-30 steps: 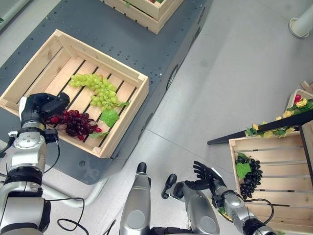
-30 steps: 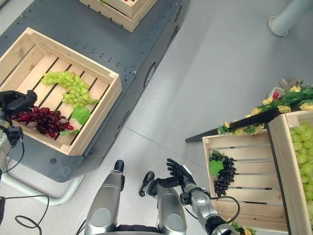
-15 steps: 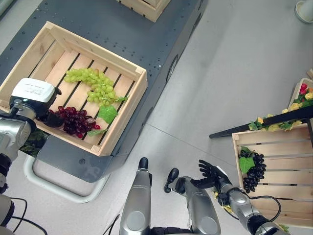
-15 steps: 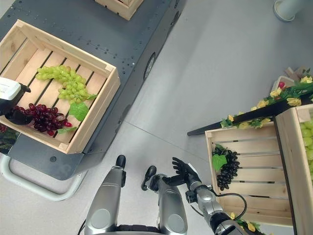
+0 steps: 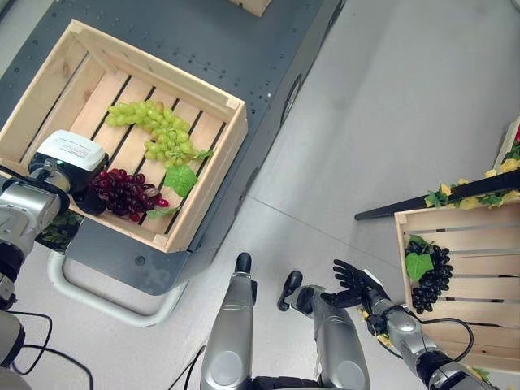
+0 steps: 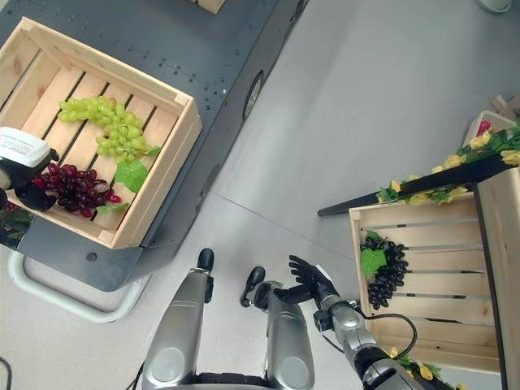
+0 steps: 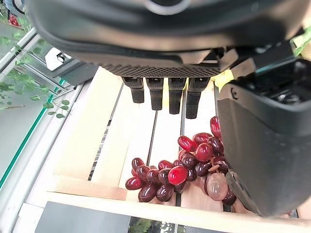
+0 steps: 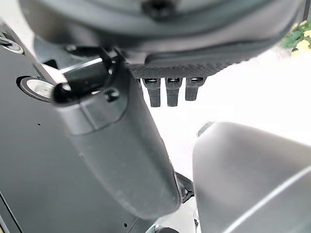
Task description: Pick up the fruits from the basket on one side to the basket on the other side
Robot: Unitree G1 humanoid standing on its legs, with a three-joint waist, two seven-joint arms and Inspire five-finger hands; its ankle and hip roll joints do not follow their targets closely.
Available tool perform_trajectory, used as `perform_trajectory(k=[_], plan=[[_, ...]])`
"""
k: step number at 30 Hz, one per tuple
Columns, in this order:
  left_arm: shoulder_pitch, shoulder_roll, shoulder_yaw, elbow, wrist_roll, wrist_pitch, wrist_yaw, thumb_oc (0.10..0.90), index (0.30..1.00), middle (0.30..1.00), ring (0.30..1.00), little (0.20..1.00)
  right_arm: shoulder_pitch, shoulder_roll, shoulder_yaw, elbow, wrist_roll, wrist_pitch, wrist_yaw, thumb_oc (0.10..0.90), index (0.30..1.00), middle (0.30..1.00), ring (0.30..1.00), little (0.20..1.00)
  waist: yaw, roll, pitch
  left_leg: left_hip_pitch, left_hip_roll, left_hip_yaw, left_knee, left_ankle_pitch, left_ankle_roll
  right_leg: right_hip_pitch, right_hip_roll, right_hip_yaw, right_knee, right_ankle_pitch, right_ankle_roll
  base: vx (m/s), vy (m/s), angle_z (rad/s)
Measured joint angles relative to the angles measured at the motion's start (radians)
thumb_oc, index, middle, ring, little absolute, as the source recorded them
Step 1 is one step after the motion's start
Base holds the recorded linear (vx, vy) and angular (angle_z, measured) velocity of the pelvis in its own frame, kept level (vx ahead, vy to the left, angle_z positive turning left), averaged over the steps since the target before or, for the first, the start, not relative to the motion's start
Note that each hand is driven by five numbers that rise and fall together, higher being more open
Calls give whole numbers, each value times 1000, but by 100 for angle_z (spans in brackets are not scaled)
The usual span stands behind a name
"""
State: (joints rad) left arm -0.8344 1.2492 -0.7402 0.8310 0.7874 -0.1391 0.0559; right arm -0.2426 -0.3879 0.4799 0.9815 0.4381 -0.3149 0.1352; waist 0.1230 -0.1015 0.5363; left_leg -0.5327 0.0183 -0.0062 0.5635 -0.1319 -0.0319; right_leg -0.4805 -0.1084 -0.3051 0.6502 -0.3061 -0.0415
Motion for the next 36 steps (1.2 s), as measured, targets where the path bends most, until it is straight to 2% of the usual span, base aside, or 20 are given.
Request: perform_trajectory(k=[14, 18, 23, 28, 32, 36], plan=[[-124, -1, -80, -7, -13, -2, -65, 800, 900, 900, 900, 900, -9, -9, -3, -34, 3, -29, 1, 800, 900, 900, 900, 900, -14, -7, -4, -137, 2, -18, 71, -4, 6, -113, 0, -12, 50, 1, -2, -15, -5, 3], [-177, -1, -132, -22, -19, -1, -93, 800, 900, 900, 900, 900, -10, -9, -3, -47, 7, -44, 1, 800, 900, 900, 900, 900, -21, -8, -5, -184, 2, -23, 100, -5, 8, -154, -4, -18, 74, 0, -4, 1, -10, 2], [-194, -1, -152, -41, -45, 9, -102, 800, 900, 900, 900, 900, -9, -10, 0, -53, 26, -50, 1, 800, 900, 900, 900, 900, -26, -9, -5, -205, 2, -33, 111, -5, 8, -166, -4, -29, 77, 0, -6, -5, -1, 4], [-194, -1, -152, -50, -47, 46, -128, 800, 900, 900, 900, 900, -6, -28, 4, -173, 57, -64, 2, 800, 900, 900, 900, 900, -29, -9, -5, -226, 1, -34, 115, -5, 8, -189, -5, -29, 83, 1, -7, 0, 0, 0], [-194, 0, -136, -48, -47, 52, -152, 800, 900, 900, 900, 900, -9, -35, 7, -313, 81, -71, 4, 800, 900, 900, 900, 900, -42, -10, -5, -246, 1, -39, 123, -5, 8, -205, -5, -32, 88, 1, -8, -17, -1, 1], [-199, 0, -134, -39, -46, 42, -148, 800, 900, 900, 900, 900, -9, -35, 19, -378, 81, -73, 2, 800, 900, 900, 900, 900, -46, -11, -5, -254, 0, -40, 125, -5, 8, -211, -6, -34, 89, 1, -8, -8, -3, 0]])
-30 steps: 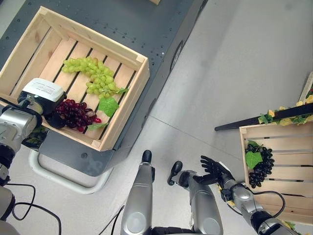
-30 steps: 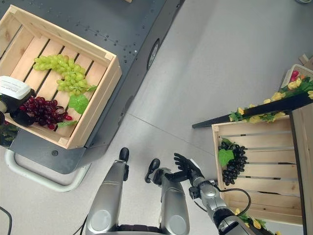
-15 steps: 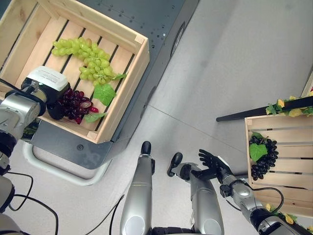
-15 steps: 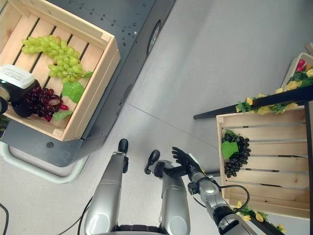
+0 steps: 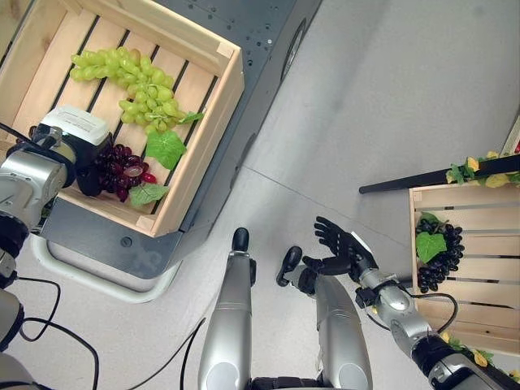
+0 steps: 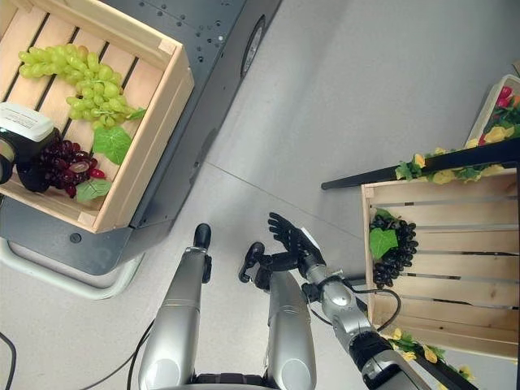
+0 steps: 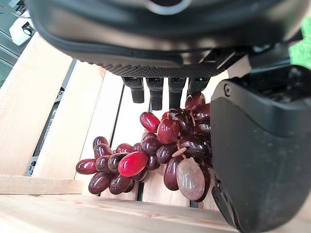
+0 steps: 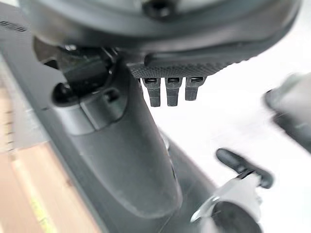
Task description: Pick up the fruits from the basket on one side to the basket on the other side
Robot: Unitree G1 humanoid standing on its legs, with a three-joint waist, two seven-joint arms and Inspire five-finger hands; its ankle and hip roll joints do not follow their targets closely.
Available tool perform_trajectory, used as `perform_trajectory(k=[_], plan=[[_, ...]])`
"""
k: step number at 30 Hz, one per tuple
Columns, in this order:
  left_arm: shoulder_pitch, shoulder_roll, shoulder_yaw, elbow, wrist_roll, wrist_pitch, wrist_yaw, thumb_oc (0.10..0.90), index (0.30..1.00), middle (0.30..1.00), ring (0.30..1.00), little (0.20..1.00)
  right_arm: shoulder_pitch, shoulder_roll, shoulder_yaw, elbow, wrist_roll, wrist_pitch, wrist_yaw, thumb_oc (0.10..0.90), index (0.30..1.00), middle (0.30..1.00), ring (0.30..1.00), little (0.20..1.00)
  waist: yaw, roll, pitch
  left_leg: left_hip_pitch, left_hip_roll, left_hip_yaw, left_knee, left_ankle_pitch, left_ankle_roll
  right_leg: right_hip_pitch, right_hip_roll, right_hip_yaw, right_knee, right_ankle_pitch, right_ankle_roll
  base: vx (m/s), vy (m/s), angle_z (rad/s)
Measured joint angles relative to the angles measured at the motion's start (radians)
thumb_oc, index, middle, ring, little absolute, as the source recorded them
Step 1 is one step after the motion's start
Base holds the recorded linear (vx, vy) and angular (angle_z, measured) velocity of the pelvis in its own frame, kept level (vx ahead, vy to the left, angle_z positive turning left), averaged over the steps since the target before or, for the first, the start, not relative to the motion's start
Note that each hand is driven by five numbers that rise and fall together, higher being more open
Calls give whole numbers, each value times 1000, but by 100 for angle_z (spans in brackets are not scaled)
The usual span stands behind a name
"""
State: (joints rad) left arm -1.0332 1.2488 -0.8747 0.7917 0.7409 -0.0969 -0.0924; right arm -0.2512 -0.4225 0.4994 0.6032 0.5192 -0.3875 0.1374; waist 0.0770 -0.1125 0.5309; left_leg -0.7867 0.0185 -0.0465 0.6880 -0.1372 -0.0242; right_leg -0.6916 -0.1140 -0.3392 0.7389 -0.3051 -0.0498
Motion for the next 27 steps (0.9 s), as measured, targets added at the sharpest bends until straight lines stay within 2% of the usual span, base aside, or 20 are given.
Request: perform_trajectory(k=[1, 2, 3, 9, 12, 15, 18, 23, 27], plan=[[-1, 0, 0, 4, 0, -6, 7, 800, 900, 900, 900, 900, 0, 0, 3, 2, 0, 0, -2, 800, 900, 900, 900, 900, 0, 0, 0, -1, 0, -1, 0, 0, 0, 0, 0, -1, 0, 0, 0, 0, 0, 0], [-3, 1, 0, 5, -2, -10, 9, 634, 651, 651, 651, 651, 0, 0, 3, 8, 0, 0, -3, 800, 900, 900, 900, 900, 0, -1, 0, -1, 0, -1, 1, 0, 0, -1, 0, -2, 0, 0, 0, -14, -34, 1], [-4, 1, 0, 12, -15, -19, 13, 400, 300, 300, 300, 300, 0, 0, 4, 15, 0, 0, -5, 800, 900, 900, 900, 900, 0, -2, 0, -2, 0, -1, 1, 0, 0, -1, 0, -2, 0, 0, 0, 0, 0, 0], [20, 7, 22, 37, -161, -35, 36, 400, 300, 300, 300, 300, 6, -1, 5, 43, 0, 0, -20, 800, 900, 900, 900, 900, 0, -6, -1, -1, -2, -3, 6, 0, 0, 1, -2, -3, 5, 0, 0, 0, 0, 0], [39, -1, 69, 49, -220, -74, 81, 400, 300, 300, 300, 300, 5, 0, 6, 43, 0, 1, -24, 800, 900, 900, 900, 900, -3, -26, -1, 2, -3, -2, 14, -1, 1, 4, -5, -3, 15, -2, -3, 0, 0, 0], [105, -41, 116, 41, -264, -124, 103, 400, 300, 300, 300, 300, 10, 1, 6, 45, 0, 3, -30, 800, 900, 900, 900, 900, -4, -29, -1, 36, -4, 0, 13, -3, 5, 38, -8, -2, 13, -2, -2, 0, 0, 0], [185, -60, 161, 32, -286, -141, 109, 400, 300, 300, 300, 300, 13, 4, 7, 44, -1, 7, -30, 800, 900, 900, 900, 900, -4, -29, -1, 77, -3, 7, 3, -4, 6, 71, -10, 3, 10, -2, -1, 7, 13, -4], [303, -80, 297, 36, -343, -170, 137, 400, 300, 300, 300, 300, 35, 5, 7, 39, -2, 18, -36, 800, 900, 900, 900, 900, 1, -29, -1, 177, 0, 27, -35, -3, 5, 153, -7, 20, -15, -2, 0, 31, 45, -9], [420, -108, 462, 56, -444, -180, 167, 400, 300, 300, 300, 300, 69, 8, 6, 21, -4, 47, -38, 800, 900, 900, 900, 900, 6, -27, 0, 280, 2, 46, -70, -5, 7, 243, -2, 38, -45, -2, 5, 40, 30, -10]])
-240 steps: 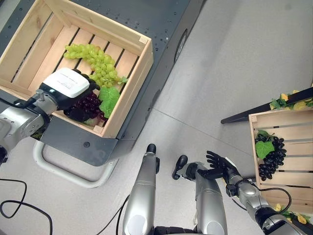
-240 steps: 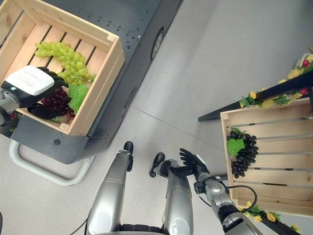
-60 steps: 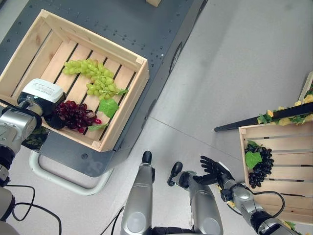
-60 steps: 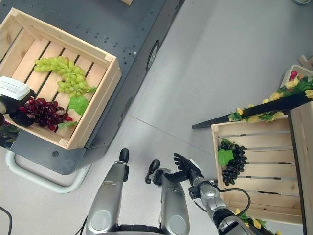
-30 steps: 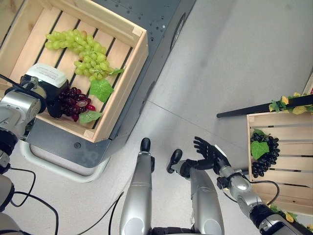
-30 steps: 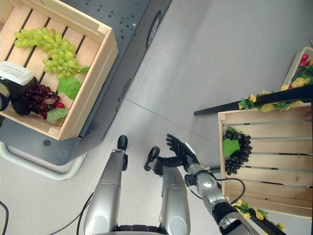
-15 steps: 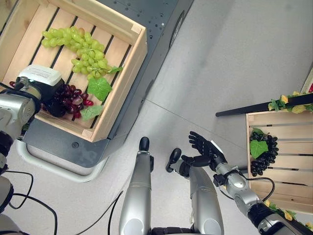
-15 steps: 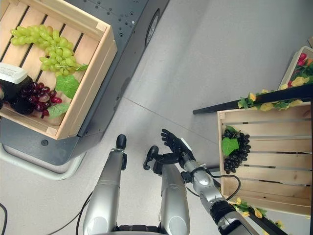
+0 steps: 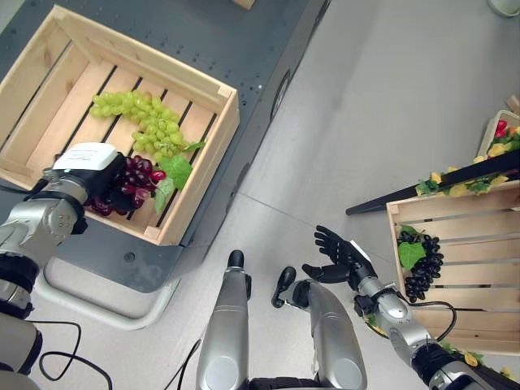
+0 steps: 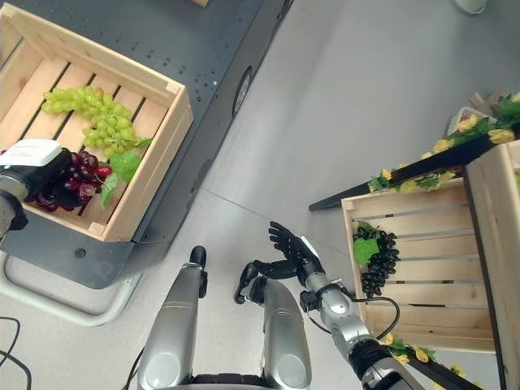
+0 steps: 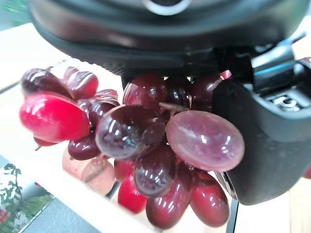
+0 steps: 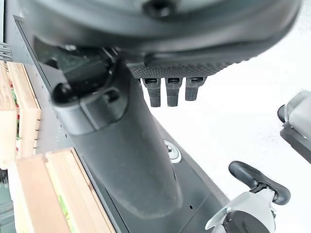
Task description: Pick up the fruits from the basket on one side to the basket on the other side
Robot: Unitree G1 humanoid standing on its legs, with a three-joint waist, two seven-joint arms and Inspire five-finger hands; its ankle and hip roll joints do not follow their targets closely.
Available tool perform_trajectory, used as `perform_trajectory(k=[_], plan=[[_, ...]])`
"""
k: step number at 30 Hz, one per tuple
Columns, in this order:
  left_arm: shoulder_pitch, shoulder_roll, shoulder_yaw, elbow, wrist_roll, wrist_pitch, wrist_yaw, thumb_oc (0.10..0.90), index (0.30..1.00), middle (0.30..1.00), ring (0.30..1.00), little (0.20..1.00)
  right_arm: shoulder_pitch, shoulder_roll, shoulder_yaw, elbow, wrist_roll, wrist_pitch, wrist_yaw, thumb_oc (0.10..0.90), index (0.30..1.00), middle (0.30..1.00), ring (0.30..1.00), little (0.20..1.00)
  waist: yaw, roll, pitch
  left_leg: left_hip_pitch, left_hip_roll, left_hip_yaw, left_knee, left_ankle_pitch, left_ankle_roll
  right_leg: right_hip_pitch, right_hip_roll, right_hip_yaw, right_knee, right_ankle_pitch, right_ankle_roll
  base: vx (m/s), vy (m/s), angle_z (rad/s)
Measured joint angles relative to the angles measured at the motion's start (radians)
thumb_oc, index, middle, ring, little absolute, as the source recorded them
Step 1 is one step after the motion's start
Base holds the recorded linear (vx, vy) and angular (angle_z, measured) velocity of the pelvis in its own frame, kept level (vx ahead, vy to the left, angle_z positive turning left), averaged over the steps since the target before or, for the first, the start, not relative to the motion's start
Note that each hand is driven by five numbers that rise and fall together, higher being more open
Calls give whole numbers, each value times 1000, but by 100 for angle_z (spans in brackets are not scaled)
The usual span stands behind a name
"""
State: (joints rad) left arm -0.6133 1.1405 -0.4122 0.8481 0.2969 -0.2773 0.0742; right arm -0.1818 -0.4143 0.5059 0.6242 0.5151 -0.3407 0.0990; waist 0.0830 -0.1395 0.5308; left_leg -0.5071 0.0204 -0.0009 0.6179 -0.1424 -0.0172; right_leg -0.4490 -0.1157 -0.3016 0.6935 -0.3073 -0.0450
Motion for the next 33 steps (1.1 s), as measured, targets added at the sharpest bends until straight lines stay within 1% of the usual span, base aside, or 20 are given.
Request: perform_trajectory(k=[1, 2, 3, 6, 8, 9, 11, 12, 14, 16, 18, 19, 20, 23, 24, 26, 27, 29, 32, 33], plan=[[19, -6, 28, 0, -30, 0, 4, 400, 300, 300, 300, 300, 7, 0, 0, -5, -1, 3, 0, 800, 900, 900, 900, 900, 1, 0, 0, 14, 0, 3, -5, -1, 1, 11, 0, 3, -2, -1, 1, 43, 16, -6], [44, -18, 78, 1, -86, -1, 9, 400, 300, 300, 300, 300, 15, 2, -1, -11, -3, 11, -1, 800, 900, 900, 900, 900, 2, 1, 0, 32, 0, 6, -6, -2, 2, 28, 0, 6, -6, -1, 3, 49, 14, -10], [69, -52, 152, 15, -151, -2, 21, 400, 300, 300, 300, 300, 24, 5, -1, -15, -7, 20, -3, 800, 900, 900, 900, 900, 7, 1, 0, 57, 0, 10, -17, -2, 2, 46, 2, 14, -12, 0, 5, 38, 5, -10], [86, -73, 224, 22, -289, 3, 28, 400, 300, 300, 300, 300, 38, 11, 0, -32, -37, 38, -14, 800, 900, 900, 900, 900, 16, 3, 1, 99, 1, 16, -36, -4, 3, 88, 3, 16, -28, -1, 7, 38, 13, -5], [110, -81, 277, 19, -397, 5, 32, 400, 300, 300, 300, 300, 46, 25, 0, -43, -37, 48, -22, 800, 900, 900, 900, 900, 16, 12, 6, 136, 0, 20, -53, -4, 3, 121, 5, 19, -46, 1, 10, 40, 25, -3], [111, -85, 286, 19, -428, 8, 32, 400, 300, 300, 300, 300, 49, 30, 0, -45, -37, 48, -27, 800, 900, 900, 900, 900, 16, 13, 7, 147, 1, 22, -62, -3, 3, 130, 6, 21, -53, 1, 10, 41, 23, -2], [113, -109, 329, 19, -537, 12, 32, 400, 300, 300, 300, 300, 56, 34, 0, -57, -37, 52, -35, 800, 900, 900, 900, 900, 19, 25, 3, 167, 1, 23, -85, -1, 6, 151, 9, 22, -81, 7, 21, 55, 20, -3], [126, -134, 362, 19, -615, 15, 32, 400, 300, 300, 300, 300, 57, 41, 0, -61, -37, 57, -35, 800, 900, 900, 900, 900, 19, 29, 0, 197, 2, 32, -116, 8, 11, 173, 10, 29, -108, 17, 26, 36, 3, -10], [138, -162, 382, 16, -717, 24, 31, 400, 300, 300, 300, 300, 66, 42, 1, -77, -37, 57, -36, 800, 900, 900, 900, 900, 18, 42, -4, 230, -1, 38, -147, 19, 16, 202, 14, 42, -137, 33, 37, 36, -8, -14], [140, -211, 407, -6, -853, 37, 32, 400, 300, 300, 300, 300, 73, 42, 0, -100, -37, 61, -41, 800, 900, 900, 900, 900, 14, 74, -18, 261, -5, 43, -187, 26, 27, 234, 17, 46, -188, 54, 48, 74, -30, -9], [150, -251, 429, -52, -933, 47, 31, 400, 300, 300, 300, 300, 75, 41, 0, -122, -37, 68, -42, 800, 900, 900, 900, 900, 16, 93, -34, 282, -8, 49, -220, 37, 33, 253, 20, 49, -229, 72, 56, 74, -35, -6], [155, -275, 437, -85, -980, 51, 28, 400, 300, 300, 300, 300, 72, 43, 1, -143, -38, 82, -43, 800, 900, 900, 900, 900, 18, 103, -40, 314, -9, 52, -260, 49, 36, 284, 25, 53, -269, 87, 61, 57, -32, -6], [161, -283, 440, -106, -1006, 56, 25, 400, 300, 300, 300, 300, 70, 43, 1, -158, -39, 89, -43, 800, 900, 900, 900, 900, 18, 106, -42, 332, -11, 52, -281, 55, 37, 300, 27, 54, -291, 95, 63, 49, -48, -8], [178, -323, 440, -200, -1095, 72, 10, 400, 300, 300, 300, 300, 64, 41, 8, -227, -54, 101, -42, 800, 900, 900, 900, 900, 17, 116, -87, 392, -19, 32, -367, 78, 38, 364, 39, 54, -389, 130, 73, 49, -89, -7], [183, -341, 440, -246, -1129, 90, 6, 400, 300, 300, 300, 300, 57, 40, 12, -247, -77, 107, -42, 800, 900, 900, 900, 900, 16, 117, -109, 418, -22, 31, -406, 89, 40, 391, 45, 55, -435, 147, 77, 33, -90, -5], [186, -356, 437, -304, -1163, 114, -5, 400, 300, 300, 300, 300, 36, 38, 15, -280, -80, 120, -42, 800, 900, 900, 900, 900, 15, 118, -133, 447, -22, 29, -443, 102, 42, 422, 47, 55, -480, 162, 84, 37, -106, -4], [186, -363, 437, -354, -1200, 136, -6, 400, 300, 300, 300, 300, 16, 32, 16, -299, -91, 129, -42, 800, 900, 900, 900, 900, 15, 119, -139, 474, -24, 27, -475, 111, 43, 452, 51, 55, -521, 178, 87, 26, -81, -3], [183, -369, 426, -412, -1237, 144, -9, 400, 300, 300, 300, 300, -23, 30, 16, -318, -124, 139, -43, 800, 900, 900, 900, 900, 14, 119, -172, 493, -27, 9, -508, 118, 43, 479, 59, 58, -578, 203, 91, 31, -80, -9], [162, -374, 411, -469, -1257, 170, -5, 400, 300, 300, 300, 300, -121, 12, 22, -343, -124, 181, -43, 800, 900, 900, 900, 900, 13, 120, -207, 526, -32, -11, -558, 136, 42, 516, 64, 70, -650, 234, 97, 27, -76, -11], [143, -374, 400, -471, -1262, 176, -3, 400, 300, 300, 300, 300, -155, -1, 23, -356, -124, 199, -43, 800, 900, 900, 900, 900, 13, 122, -209, 538, -35, -22, -570, 140, 41, 531, 65, 71, -670, 245, 98, 18, -63, -7]])
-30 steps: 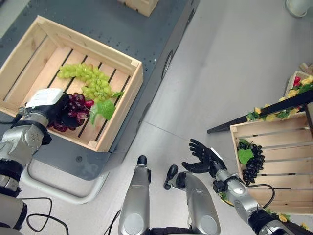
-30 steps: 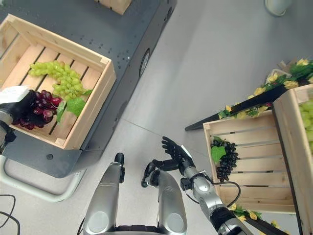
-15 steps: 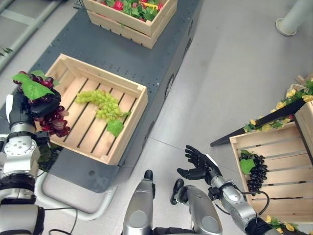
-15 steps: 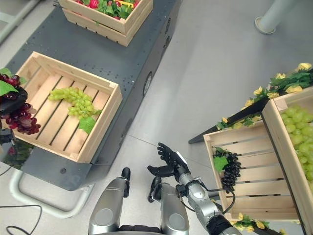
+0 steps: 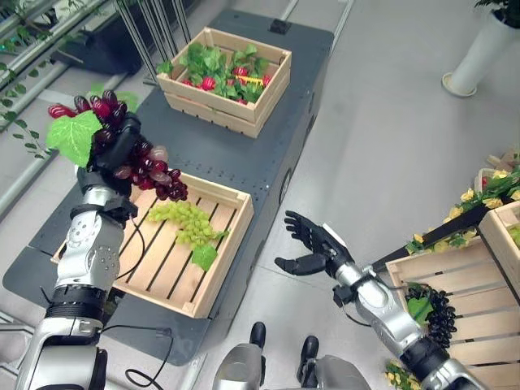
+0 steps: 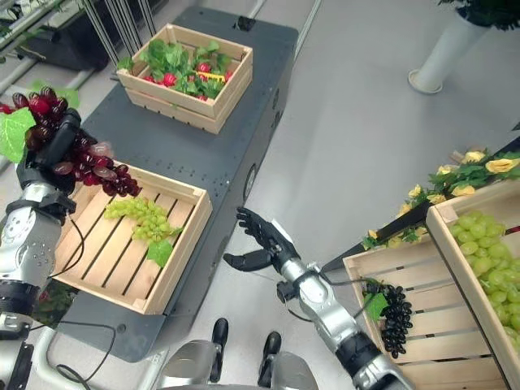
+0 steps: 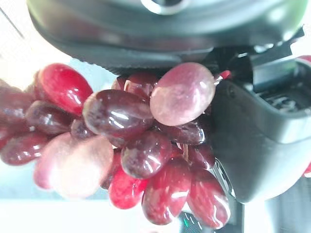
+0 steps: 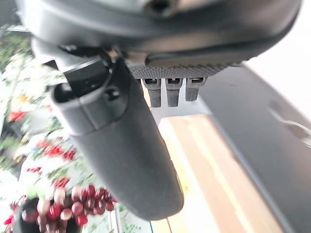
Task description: Pick up the fruits from the basket on one side to the basket on the other side
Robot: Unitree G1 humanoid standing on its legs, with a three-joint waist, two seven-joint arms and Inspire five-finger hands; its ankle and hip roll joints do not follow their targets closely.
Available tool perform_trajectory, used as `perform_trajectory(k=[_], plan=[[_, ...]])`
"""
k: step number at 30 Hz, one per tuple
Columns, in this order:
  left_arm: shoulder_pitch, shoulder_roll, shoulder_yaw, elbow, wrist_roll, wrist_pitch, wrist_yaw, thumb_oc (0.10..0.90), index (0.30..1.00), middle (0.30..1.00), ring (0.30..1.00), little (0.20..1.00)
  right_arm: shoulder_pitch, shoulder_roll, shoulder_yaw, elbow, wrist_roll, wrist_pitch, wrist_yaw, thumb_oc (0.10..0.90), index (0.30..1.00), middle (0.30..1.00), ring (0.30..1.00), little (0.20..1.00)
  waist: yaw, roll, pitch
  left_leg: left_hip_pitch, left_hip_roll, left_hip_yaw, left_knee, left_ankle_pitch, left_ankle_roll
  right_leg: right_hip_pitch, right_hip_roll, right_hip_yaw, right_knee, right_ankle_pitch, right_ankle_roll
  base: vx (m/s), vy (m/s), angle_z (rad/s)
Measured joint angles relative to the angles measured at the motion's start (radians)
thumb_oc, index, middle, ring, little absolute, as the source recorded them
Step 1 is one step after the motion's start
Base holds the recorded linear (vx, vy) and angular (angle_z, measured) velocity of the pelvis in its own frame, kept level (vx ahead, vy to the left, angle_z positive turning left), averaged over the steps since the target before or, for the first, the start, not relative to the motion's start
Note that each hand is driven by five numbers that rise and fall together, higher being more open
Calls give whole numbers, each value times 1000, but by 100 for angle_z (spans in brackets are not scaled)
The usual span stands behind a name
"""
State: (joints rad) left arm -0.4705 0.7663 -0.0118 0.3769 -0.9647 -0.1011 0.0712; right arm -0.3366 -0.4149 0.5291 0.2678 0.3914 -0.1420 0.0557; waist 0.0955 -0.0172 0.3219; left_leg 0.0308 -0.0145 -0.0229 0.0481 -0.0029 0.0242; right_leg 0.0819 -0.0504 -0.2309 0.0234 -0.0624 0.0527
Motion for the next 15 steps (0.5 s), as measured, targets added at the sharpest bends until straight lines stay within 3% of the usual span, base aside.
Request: perform_trajectory(k=[4, 9, 15], plan=[[-93, 0, -63, -3, -33, 40, -10, 400, 300, 300, 300, 300, -171, -16, -2, -3, 0, 58, -30, 800, 900, 900, 900, 900, 3, 7, -40, 31, -5, -2, -62, 26, 4, 48, 4, 6, -107, 53, 5, -1, -51, -3], [-195, -30, -145, -4, -54, 51, -25, 400, 300, 300, 300, 300, -320, -10, -1, -39, 24, 134, -39, 800, 900, 900, 900, 900, -1, 21, -66, 49, -9, -5, -101, 44, 8, 50, 3, 7, -112, 58, 8, -31, -45, 1], [-262, -84, -222, 18, -61, 65, -71, 400, 300, 300, 300, 300, -400, 19, -1, -38, 118, 179, -50, 800, 900, 900, 900, 900, -8, 25, -78, 49, -16, -30, -104, 46, 8, 48, 4, 9, -112, 59, 10, -11, -32, 0]])
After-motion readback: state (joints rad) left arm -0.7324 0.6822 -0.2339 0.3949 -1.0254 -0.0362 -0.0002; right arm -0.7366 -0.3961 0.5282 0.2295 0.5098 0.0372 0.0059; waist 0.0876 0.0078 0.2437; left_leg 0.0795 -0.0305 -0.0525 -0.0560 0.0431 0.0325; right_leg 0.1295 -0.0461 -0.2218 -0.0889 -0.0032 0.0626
